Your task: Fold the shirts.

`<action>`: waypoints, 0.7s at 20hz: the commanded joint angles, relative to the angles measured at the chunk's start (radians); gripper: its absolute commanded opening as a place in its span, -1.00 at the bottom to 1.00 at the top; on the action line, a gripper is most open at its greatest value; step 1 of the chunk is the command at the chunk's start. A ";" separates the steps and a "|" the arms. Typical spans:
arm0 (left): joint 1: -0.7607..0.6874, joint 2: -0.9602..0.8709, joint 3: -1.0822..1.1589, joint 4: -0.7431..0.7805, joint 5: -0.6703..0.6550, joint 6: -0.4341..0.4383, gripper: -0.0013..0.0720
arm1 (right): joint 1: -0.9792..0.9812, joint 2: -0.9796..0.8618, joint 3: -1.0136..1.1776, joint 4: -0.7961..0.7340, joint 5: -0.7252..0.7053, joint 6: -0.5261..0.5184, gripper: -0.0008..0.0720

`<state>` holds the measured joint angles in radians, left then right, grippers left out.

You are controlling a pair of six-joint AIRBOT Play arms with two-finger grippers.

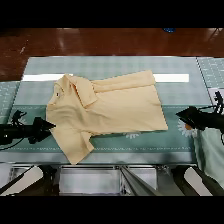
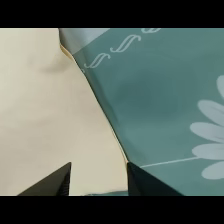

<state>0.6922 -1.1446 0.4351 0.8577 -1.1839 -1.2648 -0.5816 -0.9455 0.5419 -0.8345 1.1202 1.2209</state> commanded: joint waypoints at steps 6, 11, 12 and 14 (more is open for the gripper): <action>-0.094 -0.074 0.001 0.006 0.074 0.042 -0.91 | 0.000 -0.056 -0.012 -0.089 -0.023 0.084 0.13; -0.094 -0.074 0.001 0.006 0.073 0.042 -0.90 | 0.000 -0.171 -0.089 -0.020 0.021 0.048 0.13; -0.094 -0.074 0.001 0.006 0.074 0.042 -0.90 | 0.000 -0.189 -0.095 -0.019 0.023 0.048 0.13; -0.094 -0.074 0.001 0.006 0.077 0.042 -0.91 | 0.000 -0.217 -0.095 0.000 0.021 0.037 0.13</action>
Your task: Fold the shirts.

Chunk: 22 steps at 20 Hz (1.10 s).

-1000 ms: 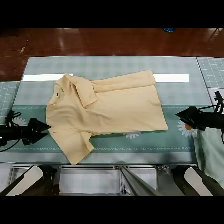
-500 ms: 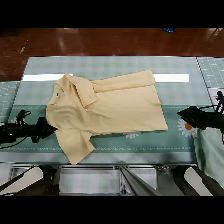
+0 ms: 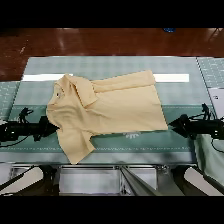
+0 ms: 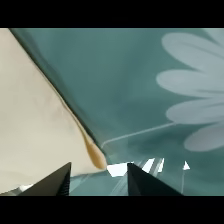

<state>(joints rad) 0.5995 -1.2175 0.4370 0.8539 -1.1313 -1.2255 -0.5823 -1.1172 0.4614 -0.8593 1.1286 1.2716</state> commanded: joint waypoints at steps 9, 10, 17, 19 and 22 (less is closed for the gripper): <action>-0.002 -0.001 0.001 -0.001 0.048 0.005 -0.91 | 0.291 -0.159 0.077 0.200 -0.178 -0.055 -0.72; -0.002 0.001 0.012 -0.029 0.044 0.015 -0.90 | 0.323 -0.164 0.124 0.197 -0.167 -0.071 -0.92; -0.011 0.192 0.379 -0.496 -0.107 0.122 -0.91 | 0.386 -0.086 0.727 0.089 0.082 -0.006 -0.92; -0.028 0.272 0.558 -0.481 -0.081 0.101 -0.91 | 0.386 -0.029 0.926 0.024 0.083 0.045 -0.92; -0.032 0.370 0.809 -0.395 -0.028 0.005 -0.91 | 0.385 0.059 1.165 -0.047 0.084 0.111 -0.92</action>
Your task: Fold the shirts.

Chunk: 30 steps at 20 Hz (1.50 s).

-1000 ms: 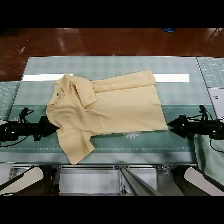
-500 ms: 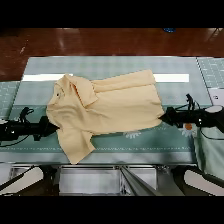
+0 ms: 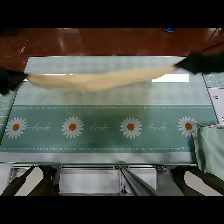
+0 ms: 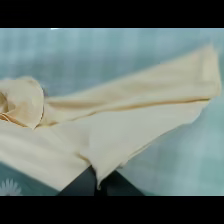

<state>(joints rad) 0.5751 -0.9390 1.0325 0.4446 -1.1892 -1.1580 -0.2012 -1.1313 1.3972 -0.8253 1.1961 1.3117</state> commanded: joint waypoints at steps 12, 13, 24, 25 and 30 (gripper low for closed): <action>-0.224 0.505 0.560 0.728 0.018 -0.282 -0.91 | 0.004 0.558 0.373 -0.306 0.186 0.222 -0.92; -0.277 0.537 0.576 0.828 0.018 -0.307 -0.91 | 0.004 0.580 0.373 -0.332 0.214 0.234 -0.92; -0.452 0.439 0.486 1.036 -0.140 -0.445 -0.91 | 0.004 0.613 0.176 -0.509 0.334 0.266 -0.92; -0.452 0.404 0.459 0.987 -0.139 -0.444 -0.91 | 0.004 0.601 0.118 -0.502 0.323 0.266 -0.92; -0.454 0.130 0.315 0.845 -0.112 -0.386 -0.91 | 0.004 0.422 -0.157 -0.391 0.131 0.171 -0.92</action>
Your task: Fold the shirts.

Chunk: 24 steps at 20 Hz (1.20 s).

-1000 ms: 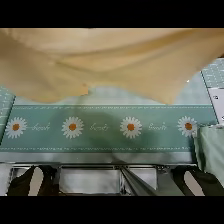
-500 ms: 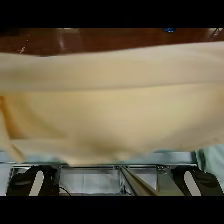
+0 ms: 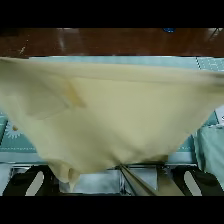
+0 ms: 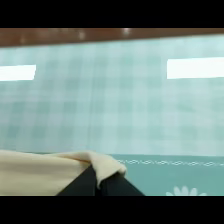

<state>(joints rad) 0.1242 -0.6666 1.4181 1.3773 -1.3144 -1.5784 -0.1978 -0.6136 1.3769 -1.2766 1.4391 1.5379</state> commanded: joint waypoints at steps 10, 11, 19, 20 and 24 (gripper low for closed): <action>-0.006 -0.919 0.088 -0.314 0.389 0.032 -0.91 | 0.000 -0.968 0.079 0.290 -0.388 -0.206 -0.92; -0.006 -0.977 0.132 -0.320 0.378 0.019 -0.91 | 0.000 -1.031 0.134 0.305 -0.386 -0.195 -0.92; 0.022 -1.060 0.225 -0.322 0.111 0.080 -0.90 | -0.042 -1.124 0.221 0.345 -0.175 -0.195 -0.92; 0.035 -1.041 0.225 -0.322 0.043 0.126 -0.90 | -0.059 -1.111 0.220 0.324 -0.093 -0.218 -0.92; 0.038 -1.004 0.141 -0.159 -0.163 0.152 -0.91 | -0.072 -1.067 0.132 0.178 0.050 -0.223 -0.92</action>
<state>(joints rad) 0.1585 -1.6901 1.6100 1.1038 -1.3216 -1.4559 -0.2581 -1.7012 1.5600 -1.0176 1.3647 1.3273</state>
